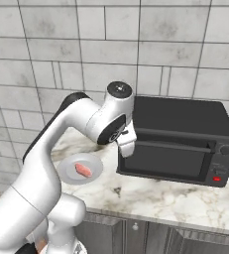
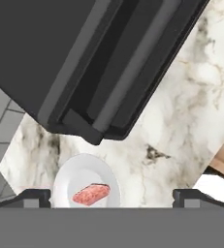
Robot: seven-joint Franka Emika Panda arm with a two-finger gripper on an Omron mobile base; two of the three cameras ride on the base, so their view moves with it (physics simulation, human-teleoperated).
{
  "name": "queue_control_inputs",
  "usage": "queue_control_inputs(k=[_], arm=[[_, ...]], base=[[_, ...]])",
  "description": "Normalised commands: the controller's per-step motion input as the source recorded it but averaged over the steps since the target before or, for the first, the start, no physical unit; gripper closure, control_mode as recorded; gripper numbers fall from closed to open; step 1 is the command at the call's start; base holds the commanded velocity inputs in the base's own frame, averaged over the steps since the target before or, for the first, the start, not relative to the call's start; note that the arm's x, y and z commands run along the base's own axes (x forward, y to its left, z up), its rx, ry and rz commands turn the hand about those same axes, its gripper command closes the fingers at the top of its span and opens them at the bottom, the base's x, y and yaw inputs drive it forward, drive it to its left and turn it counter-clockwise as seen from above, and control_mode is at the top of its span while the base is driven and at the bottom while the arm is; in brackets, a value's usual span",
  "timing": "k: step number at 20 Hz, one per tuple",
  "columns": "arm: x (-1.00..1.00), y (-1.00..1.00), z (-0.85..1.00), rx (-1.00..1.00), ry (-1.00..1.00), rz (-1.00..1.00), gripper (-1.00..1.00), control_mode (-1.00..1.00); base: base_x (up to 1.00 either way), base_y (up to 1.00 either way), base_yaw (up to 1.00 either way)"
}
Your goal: Open the toaster oven door. Place the baguette on the top rack in the toaster oven and place the steak on the bottom rack.
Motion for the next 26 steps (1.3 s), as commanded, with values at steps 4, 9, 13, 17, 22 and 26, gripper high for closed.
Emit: queue_control_inputs(k=[4, 9, 13, 17, 22, 26], arm=[[-0.04, -0.49, -0.13, 0.18, -0.05, 0.0, -1.0, -1.0], [0.0, -0.46, -0.11, 0.22, -0.06, 0.0, -1.0, -1.0], [0.0, -0.44, -0.13, 0.24, -0.06, 0.0, -1.0, -1.0], [0.18, -0.26, -0.17, 0.15, 0.0, 0.0, -1.0, -1.0], [0.11, -0.22, -0.22, 0.16, -0.04, 0.0, -1.0, -1.0], [0.19, -0.05, -0.21, 0.09, -0.06, 0.0, -1.0, -1.0]], base=[[0.0, 0.0, 0.0], [0.0, 0.0, 0.0], [0.0, 0.0, 0.0], [0.0, 0.0, 0.0], [0.0, 0.0, 0.0], [0.0, 0.0, 0.0]])
